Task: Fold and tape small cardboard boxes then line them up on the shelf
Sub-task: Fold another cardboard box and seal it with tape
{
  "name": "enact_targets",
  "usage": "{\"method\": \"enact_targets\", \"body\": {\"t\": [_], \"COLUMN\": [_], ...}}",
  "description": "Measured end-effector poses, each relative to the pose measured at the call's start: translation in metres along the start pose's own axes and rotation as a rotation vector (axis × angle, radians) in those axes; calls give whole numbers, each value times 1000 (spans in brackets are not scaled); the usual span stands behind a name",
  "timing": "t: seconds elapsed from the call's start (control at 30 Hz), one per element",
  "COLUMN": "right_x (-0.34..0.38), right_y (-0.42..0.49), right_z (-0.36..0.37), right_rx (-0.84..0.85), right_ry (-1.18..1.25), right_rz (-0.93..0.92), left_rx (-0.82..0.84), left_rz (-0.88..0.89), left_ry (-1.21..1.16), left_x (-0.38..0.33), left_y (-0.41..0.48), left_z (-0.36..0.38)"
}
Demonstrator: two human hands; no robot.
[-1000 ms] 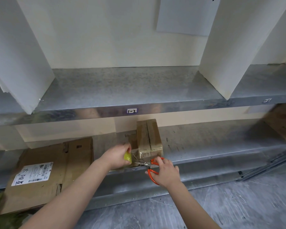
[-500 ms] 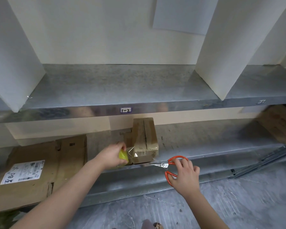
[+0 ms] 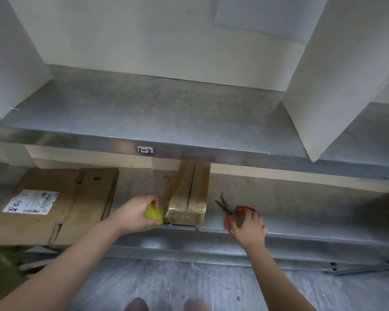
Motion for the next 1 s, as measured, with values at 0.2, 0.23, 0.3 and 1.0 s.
{"method": "enact_targets", "body": {"t": [0.2, 0.23, 0.3, 1.0], "right_x": [-4, -4, -2, 104], "right_y": [-1, -6, -20, -110], "right_z": [2, -1, -9, -7], "right_rx": [3, -3, -25, -114], "right_ry": [3, -16, -46, 158], "right_rz": [-153, -189, -265, -544], "left_rx": [1, 7, 17, 98], "left_rz": [-32, -33, -26, 124], "left_ry": [7, 3, 1, 61], "left_x": [-7, -7, -9, -8], "left_y": [1, 2, 2, 5], "left_z": [2, 2, 1, -11]}}
Point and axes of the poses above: each hand's wrist, its own y-axis towards the middle knuckle, its own z-axis out of the palm, x = y × z, the point moved 2 cm from there along y, towards the middle knuckle, and after that the axes turned 2 degrees about -x, right-handed, at the moved point
